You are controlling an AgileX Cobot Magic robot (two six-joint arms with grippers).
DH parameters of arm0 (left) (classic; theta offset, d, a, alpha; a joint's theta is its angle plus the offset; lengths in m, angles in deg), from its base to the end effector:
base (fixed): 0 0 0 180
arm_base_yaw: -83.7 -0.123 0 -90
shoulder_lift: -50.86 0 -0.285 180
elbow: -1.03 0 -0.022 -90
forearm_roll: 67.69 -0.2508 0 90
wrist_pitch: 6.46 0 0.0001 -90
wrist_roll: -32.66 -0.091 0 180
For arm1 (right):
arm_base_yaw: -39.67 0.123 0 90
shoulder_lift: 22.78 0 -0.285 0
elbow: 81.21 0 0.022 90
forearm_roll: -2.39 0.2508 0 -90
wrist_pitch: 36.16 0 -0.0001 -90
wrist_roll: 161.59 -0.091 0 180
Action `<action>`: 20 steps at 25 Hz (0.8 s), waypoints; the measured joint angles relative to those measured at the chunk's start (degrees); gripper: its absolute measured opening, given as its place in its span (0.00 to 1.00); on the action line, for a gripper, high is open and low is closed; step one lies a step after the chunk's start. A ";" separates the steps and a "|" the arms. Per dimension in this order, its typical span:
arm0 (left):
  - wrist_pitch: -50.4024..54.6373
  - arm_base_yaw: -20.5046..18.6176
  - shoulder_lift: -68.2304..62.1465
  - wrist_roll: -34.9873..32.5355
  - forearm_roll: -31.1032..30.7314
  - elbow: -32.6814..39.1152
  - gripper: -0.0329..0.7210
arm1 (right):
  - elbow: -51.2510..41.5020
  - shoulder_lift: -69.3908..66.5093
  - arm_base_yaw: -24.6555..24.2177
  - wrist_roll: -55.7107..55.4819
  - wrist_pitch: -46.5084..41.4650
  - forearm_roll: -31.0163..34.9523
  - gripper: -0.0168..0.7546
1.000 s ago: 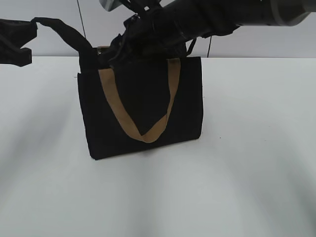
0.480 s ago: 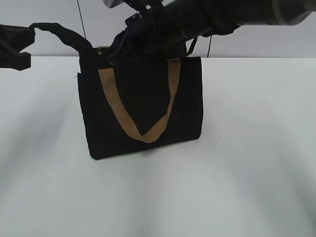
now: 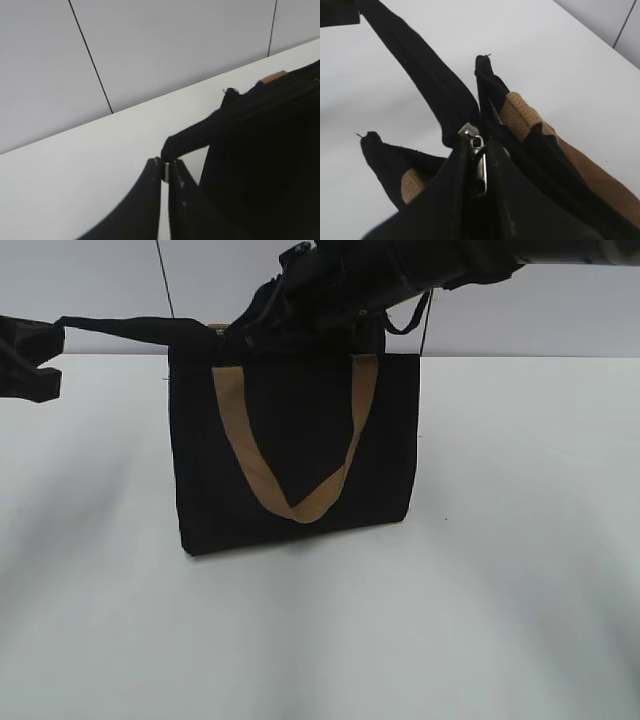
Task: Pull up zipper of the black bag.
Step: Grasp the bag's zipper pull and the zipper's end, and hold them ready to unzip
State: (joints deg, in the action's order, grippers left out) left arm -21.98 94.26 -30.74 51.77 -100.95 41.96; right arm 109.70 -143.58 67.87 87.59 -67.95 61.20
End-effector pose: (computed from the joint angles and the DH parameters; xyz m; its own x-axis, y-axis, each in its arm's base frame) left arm 0.2596 -0.0619 0.2586 -0.2465 0.2754 -0.9292 0.3836 0.9082 0.1674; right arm 0.3802 0.2505 0.2535 -0.3352 -0.4357 -0.8353 -0.8484 0.5251 0.0665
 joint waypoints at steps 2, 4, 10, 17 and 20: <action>1.39 0.00 0.00 0.00 0.00 0.00 0.04 | 0.00 0.00 -0.10 -1.23 -0.52 -1.93 0.10; 3.26 0.00 0.00 0.00 0.00 0.00 0.04 | 0.00 0.00 -0.10 -2.61 -0.99 -4.17 0.10; 5.88 0.00 0.00 0.00 0.05 0.00 0.04 | 0.00 0.00 -0.17 -4.63 -1.14 -8.81 0.10; 7.16 0.00 0.00 0.00 0.05 0.00 0.04 | 0.00 0.29 -4.16 -5.66 -3.06 -9.71 0.10; 7.30 0.00 0.00 0.00 0.05 0.00 0.04 | 0.00 0.93 -6.56 -5.84 -4.36 -10.35 0.10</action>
State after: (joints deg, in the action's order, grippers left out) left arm -14.69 94.26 -30.74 51.77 -100.89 41.96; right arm 109.70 -142.65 61.32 81.75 -72.31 50.85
